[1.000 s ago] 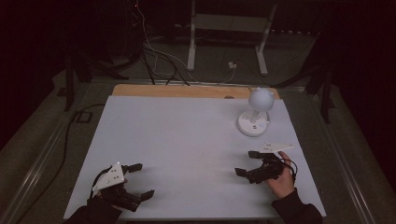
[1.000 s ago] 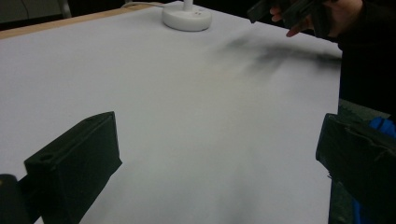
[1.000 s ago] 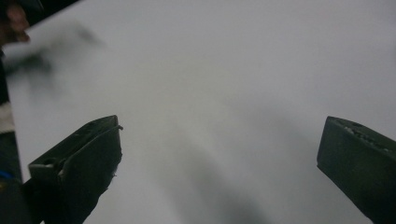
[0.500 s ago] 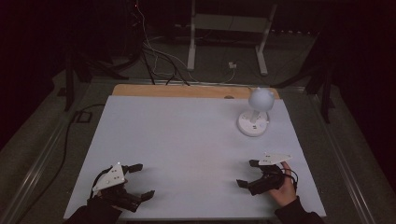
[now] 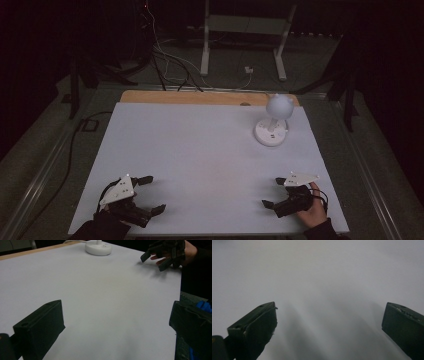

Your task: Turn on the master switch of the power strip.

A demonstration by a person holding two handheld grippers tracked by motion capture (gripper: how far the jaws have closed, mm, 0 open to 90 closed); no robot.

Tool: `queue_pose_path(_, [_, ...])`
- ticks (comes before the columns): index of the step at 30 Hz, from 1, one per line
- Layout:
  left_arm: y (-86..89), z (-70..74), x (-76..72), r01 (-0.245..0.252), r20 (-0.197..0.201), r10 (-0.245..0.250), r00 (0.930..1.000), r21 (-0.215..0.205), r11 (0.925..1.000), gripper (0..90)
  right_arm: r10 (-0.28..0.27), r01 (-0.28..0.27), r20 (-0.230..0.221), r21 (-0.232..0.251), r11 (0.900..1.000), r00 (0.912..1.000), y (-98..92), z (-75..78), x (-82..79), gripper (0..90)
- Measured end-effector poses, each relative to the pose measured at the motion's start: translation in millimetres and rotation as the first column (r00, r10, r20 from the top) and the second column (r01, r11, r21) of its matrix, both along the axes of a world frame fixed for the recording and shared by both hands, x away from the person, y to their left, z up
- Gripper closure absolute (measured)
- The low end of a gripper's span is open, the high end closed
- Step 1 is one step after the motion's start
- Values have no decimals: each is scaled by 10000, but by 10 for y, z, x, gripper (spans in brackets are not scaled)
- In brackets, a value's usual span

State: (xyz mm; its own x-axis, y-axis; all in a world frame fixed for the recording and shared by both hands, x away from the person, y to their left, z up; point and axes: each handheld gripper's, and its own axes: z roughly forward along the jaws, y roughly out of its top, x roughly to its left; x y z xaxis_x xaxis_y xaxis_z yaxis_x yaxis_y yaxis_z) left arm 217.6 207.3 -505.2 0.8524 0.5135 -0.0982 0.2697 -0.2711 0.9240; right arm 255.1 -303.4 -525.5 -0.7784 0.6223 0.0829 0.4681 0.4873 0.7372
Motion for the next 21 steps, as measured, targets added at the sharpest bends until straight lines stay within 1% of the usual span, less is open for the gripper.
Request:
queue_pose_path(1, [-2, -1, 1, -2, 2, 2, 10000, 10, 10000, 2, -2, 2, 44, -81, 10000, 10000, -15, -7, -8, 0])
queue_pose_path(3, [-4, -1, 3, 20, 8, -20, 10000, 28, 10000, 2, -44, 45, 103, -42, 10000, 9999, -42, -16, -11, 0])
queue_pose_path(5, [-6, 1, 3, 38, 17, -38, 10000, 28, 10000, 2, -124, 125, 85, -88, 9999, 9999, -50, -14, 1, 0])
queue_pose_path(7, [-7, 0, 3, 41, -4, -41, 10000, 45, 10000, 2, -144, 145, 10, -16, 9999, 9999, -47, -15, 14, 0])
queue_pose_path(11, [-8, 0, 6, 65, -39, -65, 10000, 1, 10000, 2, 4, -3, 67, -111, 9999, 10000, -14, -22, 9, 0])
queue_pose_path(15, [-8, -1, 7, 69, -47, -69, 10000, 6, 10000, 2, 76, -75, 127, -82, 9999, 9999, 4, -13, 6, 0])
queue_pose_path(21, [-9, -1, 9, 74, -66, -74, 10000, -23, 10000, 2, 36, -34, 116, -133, 9999, 9999, -2, -17, 7, 0])
